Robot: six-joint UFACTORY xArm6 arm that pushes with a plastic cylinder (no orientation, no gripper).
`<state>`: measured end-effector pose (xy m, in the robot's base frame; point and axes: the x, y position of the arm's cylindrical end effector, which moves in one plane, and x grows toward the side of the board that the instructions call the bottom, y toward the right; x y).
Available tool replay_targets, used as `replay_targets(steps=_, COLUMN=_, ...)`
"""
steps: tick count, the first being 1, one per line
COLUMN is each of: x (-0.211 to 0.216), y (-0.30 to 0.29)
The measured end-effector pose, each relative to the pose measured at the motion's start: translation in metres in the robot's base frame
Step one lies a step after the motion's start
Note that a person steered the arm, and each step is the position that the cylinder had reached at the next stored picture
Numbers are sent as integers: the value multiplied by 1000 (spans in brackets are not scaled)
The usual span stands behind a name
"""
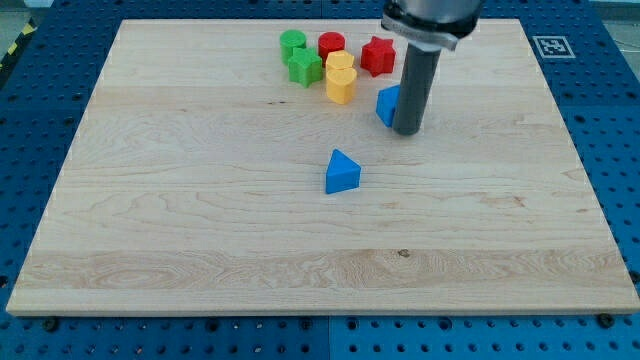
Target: Push the cube into the red star
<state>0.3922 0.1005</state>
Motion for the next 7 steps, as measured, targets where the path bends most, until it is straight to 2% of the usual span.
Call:
replay_targets(steps=1, x=-28, y=5)
replay_targets(steps=3, x=9, y=-2)
replay_targets(steps=6, x=-36, y=-10)
replay_targets(steps=7, x=-32, y=-7)
